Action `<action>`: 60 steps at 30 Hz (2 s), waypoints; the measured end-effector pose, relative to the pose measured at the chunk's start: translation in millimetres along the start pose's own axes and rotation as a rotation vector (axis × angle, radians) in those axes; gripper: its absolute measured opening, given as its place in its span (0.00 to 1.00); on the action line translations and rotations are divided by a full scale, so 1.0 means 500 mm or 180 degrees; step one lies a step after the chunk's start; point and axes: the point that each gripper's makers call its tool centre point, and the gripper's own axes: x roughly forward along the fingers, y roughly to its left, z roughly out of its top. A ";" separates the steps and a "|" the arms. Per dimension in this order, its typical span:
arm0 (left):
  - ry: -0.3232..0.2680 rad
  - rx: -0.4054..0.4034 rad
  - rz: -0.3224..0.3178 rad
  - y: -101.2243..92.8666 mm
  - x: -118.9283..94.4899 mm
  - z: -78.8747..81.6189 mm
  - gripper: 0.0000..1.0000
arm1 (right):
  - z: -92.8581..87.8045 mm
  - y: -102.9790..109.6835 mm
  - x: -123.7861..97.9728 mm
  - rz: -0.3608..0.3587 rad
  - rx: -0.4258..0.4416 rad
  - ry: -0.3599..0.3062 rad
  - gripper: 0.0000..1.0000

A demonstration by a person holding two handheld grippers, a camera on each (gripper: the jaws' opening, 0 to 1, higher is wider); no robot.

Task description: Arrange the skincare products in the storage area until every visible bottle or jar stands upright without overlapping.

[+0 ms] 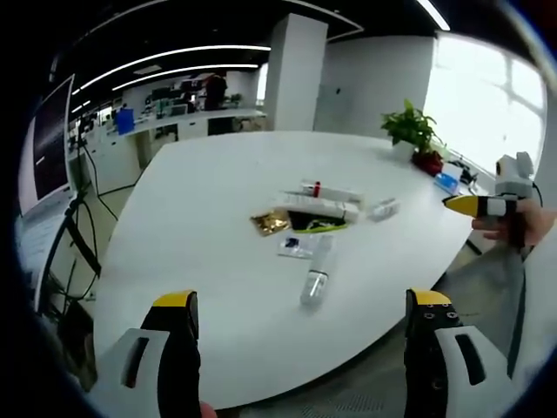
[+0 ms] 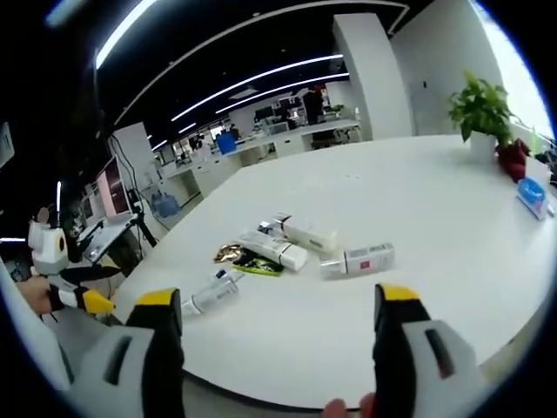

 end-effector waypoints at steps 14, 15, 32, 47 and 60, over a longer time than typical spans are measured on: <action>-0.0017 -0.0028 -0.0028 -0.001 0.000 0.002 0.97 | 0.017 -0.006 0.034 0.0058 -0.0195 0.0087 0.87; -0.0016 -0.0029 -0.0030 0.000 0.000 0.002 0.97 | 0.017 -0.006 0.038 0.0064 -0.0213 0.0100 0.87; 0.0041 -0.0059 -0.0073 0.000 0.003 -0.004 0.97 | 0.072 -0.058 0.117 0.0162 -0.0516 0.0228 0.83; 0.0093 -0.0068 -0.0127 -0.005 0.007 -0.010 0.97 | 0.117 -0.078 0.190 0.0314 -0.0810 0.0306 0.78; 0.0140 -0.0093 -0.0144 -0.005 0.010 -0.015 0.97 | 0.142 -0.094 0.267 0.0405 -0.1087 0.0430 0.72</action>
